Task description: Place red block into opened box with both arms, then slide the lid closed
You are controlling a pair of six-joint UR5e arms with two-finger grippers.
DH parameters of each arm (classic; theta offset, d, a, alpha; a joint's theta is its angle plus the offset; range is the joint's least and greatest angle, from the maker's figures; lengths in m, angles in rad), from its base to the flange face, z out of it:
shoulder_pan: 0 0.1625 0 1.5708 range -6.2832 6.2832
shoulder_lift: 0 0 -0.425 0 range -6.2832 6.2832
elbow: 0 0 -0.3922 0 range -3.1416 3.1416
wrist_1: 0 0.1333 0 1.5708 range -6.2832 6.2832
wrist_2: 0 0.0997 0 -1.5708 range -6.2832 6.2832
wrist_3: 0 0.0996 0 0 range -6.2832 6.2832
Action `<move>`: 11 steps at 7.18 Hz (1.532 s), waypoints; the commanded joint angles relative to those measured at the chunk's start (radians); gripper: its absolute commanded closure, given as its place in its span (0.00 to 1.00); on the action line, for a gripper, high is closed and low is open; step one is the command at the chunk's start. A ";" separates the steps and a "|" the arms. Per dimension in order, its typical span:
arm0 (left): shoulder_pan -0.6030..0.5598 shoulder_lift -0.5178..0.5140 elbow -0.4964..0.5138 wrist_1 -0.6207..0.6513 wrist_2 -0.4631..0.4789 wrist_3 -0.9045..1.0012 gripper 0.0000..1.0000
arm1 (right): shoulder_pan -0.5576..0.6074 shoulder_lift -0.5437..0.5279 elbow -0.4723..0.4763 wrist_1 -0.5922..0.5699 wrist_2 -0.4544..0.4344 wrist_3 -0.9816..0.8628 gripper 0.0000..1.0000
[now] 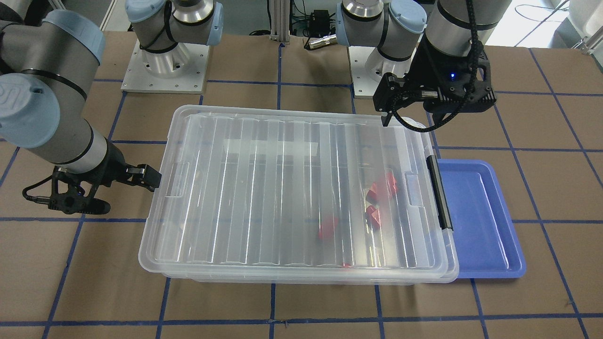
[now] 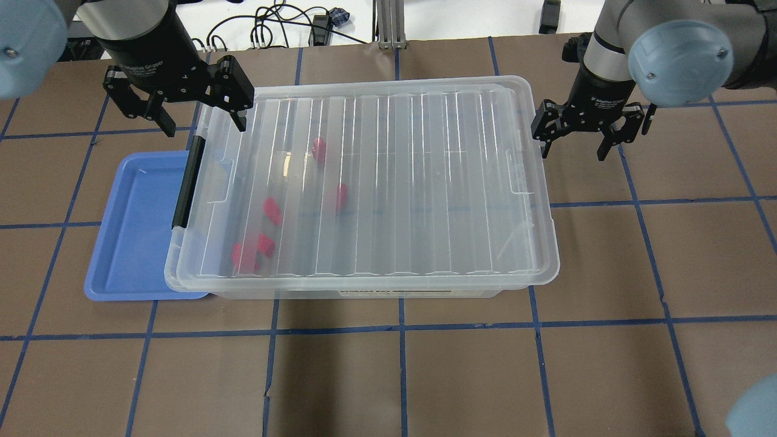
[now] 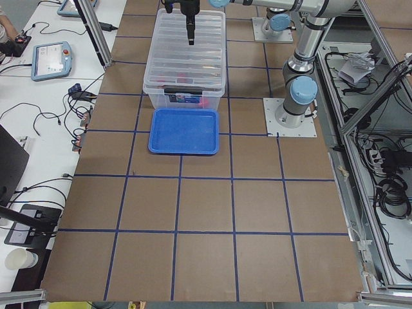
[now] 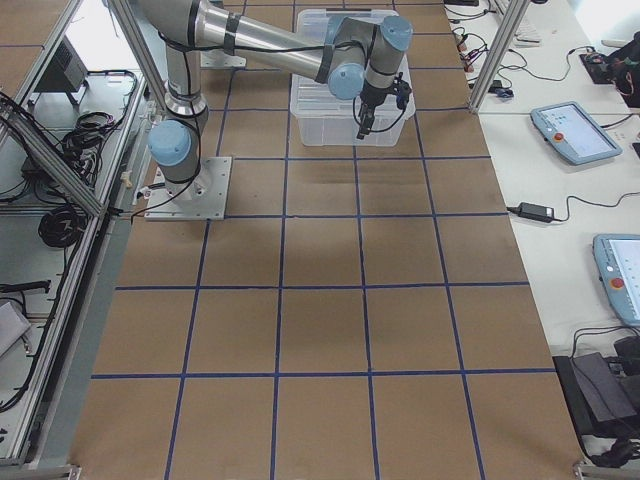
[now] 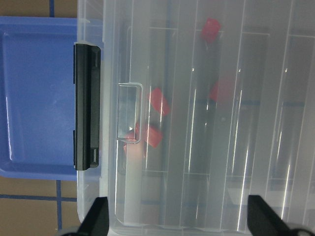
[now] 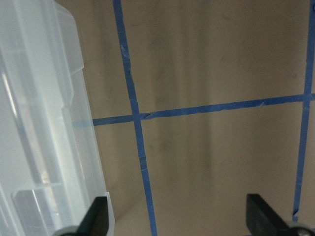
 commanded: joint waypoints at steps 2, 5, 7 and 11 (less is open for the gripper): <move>-0.001 -0.002 -0.001 0.001 0.001 -0.002 0.00 | -0.005 -0.057 -0.044 0.005 0.009 0.003 0.00; 0.000 -0.019 0.002 0.011 0.000 0.009 0.00 | 0.062 -0.221 -0.089 0.221 0.011 0.192 0.00; -0.001 -0.010 -0.004 0.021 0.001 0.000 0.00 | 0.179 -0.242 -0.094 0.240 -0.003 0.268 0.00; 0.000 -0.003 -0.007 0.027 0.000 0.007 0.00 | 0.153 -0.309 -0.083 0.254 -0.003 0.260 0.00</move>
